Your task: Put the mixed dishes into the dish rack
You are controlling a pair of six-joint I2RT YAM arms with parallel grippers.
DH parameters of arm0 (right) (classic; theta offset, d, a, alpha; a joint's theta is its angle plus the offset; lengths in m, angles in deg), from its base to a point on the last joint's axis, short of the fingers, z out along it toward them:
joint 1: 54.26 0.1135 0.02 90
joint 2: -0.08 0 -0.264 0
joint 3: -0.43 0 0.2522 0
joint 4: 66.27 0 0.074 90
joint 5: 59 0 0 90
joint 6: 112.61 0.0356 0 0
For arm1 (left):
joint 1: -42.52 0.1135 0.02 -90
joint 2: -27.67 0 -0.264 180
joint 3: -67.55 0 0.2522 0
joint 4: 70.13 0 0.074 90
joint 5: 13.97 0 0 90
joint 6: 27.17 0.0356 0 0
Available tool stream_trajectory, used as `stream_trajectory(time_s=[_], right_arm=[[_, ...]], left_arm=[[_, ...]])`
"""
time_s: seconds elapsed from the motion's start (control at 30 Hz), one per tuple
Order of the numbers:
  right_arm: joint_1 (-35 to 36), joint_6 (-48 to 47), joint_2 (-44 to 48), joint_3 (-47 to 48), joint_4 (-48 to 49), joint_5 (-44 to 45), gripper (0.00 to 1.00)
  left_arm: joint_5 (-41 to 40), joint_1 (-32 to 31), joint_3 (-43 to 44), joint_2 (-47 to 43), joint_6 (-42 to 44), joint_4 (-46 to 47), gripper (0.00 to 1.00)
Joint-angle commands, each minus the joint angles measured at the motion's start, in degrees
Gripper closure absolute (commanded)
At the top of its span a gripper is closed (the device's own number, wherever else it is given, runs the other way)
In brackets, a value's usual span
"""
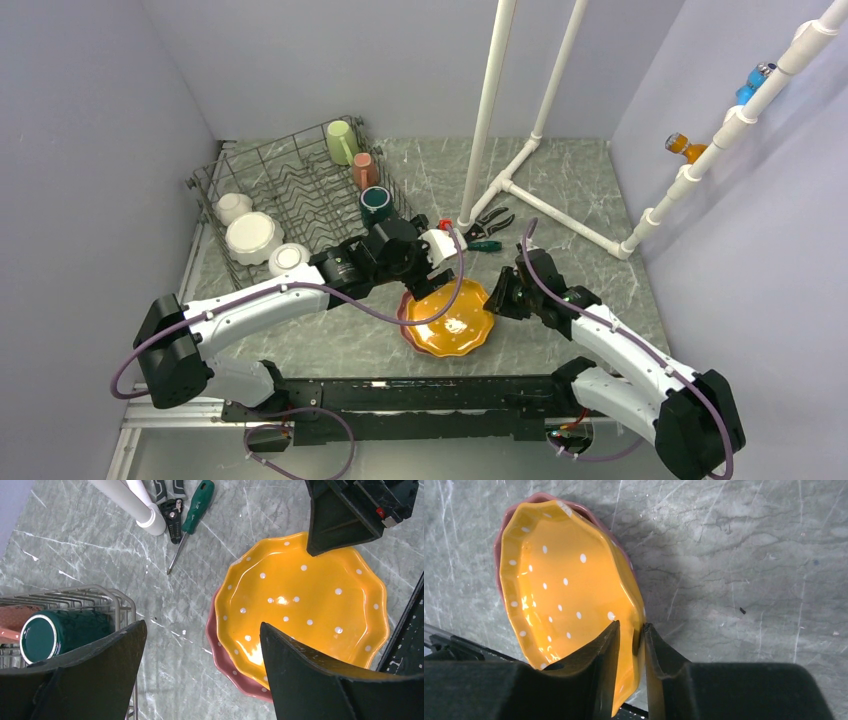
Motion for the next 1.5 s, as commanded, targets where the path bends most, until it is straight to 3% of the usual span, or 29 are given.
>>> stream_trajectory(time_s=[0.0, 0.43, 0.6, 0.9, 1.2, 1.47], right_arm=[[-0.1, -0.7, 1.1, -0.2, 1.9, -1.4, 0.70], [-0.1, 0.4, 0.6, -3.7, 5.4, -2.8, 0.43], [0.0, 1.7, -1.9, -5.6, 10.9, -6.1, 0.42], [-0.2, 2.4, 1.1, -6.9, 10.0, -5.7, 0.59], [-0.3, 1.9, 3.1, -5.0, 6.3, -6.0, 0.96], [-0.3, 2.4, 5.4, 0.1, 0.2, -6.0, 1.00]], left_arm=[[-0.7, -0.1, 0.7, -2.0, 0.7, 0.8, 0.12], [-0.7, 0.0, 1.2, -1.1, 0.4, 0.3, 0.12], [-0.5, -0.1, 1.4, -0.6, 0.2, 0.0, 0.12], [-1.0, -0.1, 1.5, -0.5, 0.4, -0.1, 0.12], [-1.2, -0.1, 1.6, -0.5, 0.4, -0.3, 0.12], [-1.8, -0.1, 2.0, 0.1, 0.1, -0.6, 0.12]])
